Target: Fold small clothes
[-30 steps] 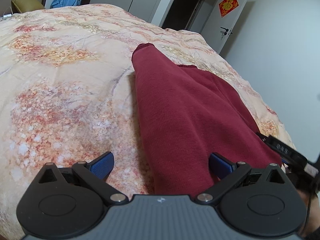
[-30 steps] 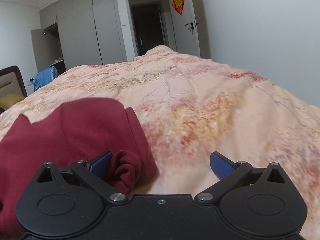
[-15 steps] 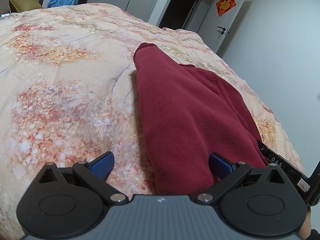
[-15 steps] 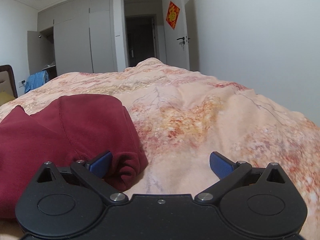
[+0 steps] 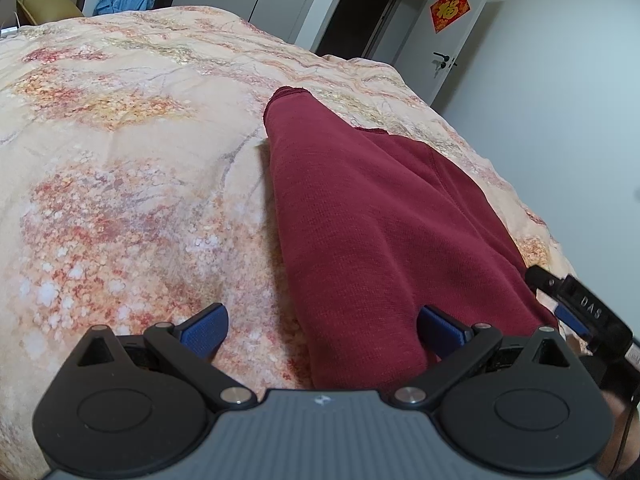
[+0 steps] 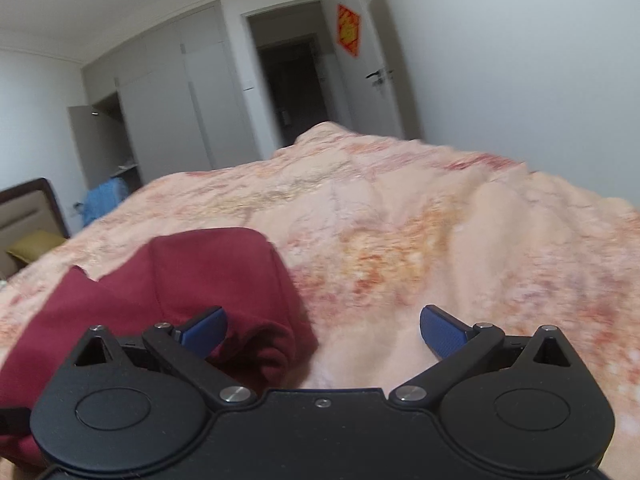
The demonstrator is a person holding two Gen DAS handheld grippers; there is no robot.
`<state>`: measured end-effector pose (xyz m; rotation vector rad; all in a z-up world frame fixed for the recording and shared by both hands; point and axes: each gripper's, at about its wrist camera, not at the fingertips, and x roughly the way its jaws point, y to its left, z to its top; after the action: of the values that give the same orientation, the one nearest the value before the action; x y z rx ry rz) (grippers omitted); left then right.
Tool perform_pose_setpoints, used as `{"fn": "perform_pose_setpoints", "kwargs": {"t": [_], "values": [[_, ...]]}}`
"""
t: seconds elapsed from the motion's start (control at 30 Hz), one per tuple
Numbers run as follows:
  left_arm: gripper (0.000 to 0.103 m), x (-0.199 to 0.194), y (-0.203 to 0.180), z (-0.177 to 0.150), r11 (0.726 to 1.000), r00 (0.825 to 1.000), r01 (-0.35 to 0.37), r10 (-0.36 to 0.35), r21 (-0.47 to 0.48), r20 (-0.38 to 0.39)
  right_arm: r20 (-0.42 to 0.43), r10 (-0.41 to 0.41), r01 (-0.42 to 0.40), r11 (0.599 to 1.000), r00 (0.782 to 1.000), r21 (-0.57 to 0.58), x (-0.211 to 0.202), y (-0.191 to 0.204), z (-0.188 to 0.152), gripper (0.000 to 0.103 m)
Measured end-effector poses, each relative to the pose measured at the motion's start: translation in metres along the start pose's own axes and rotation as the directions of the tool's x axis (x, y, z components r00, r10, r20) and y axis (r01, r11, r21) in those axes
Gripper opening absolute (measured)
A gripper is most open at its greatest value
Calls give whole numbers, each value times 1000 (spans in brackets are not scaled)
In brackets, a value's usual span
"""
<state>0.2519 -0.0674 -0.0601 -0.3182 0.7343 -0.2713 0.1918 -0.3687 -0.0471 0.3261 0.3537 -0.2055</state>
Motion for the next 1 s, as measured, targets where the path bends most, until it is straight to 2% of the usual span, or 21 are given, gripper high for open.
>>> {"fn": "perform_pose_setpoints", "kwargs": {"t": [0.1,0.2,0.37,0.5,0.63,0.83,1.0], "values": [[103,1,0,0,1000,1000,0,0,0,0,-43,83,-83,997,996,6,12,2,6,102],[103,1,0,0,1000,1000,0,0,1,1,-45,139,-140,990,989,-20,19,9,12,102],[103,2,-1,0,1000,1000,-3,3,7,3,-72,286,-291,955,955,-58,45,13,29,103],[103,3,-1,1,1000,1000,-4,4,6,4,-206,327,-336,942,922,-10,80,9,25,103],[103,3,-3,-1,1000,1000,-11,11,14,11,-165,368,-365,930,915,51,78,-2,19,103],[103,1,-1,-2,1000,1000,-3,3,16,17,-149,376,-371,927,915,61,73,-3,16,103],[103,-6,9,2,998,999,42,-41,-45,35,-137,387,-383,922,912,60,71,-5,15,103]]}}
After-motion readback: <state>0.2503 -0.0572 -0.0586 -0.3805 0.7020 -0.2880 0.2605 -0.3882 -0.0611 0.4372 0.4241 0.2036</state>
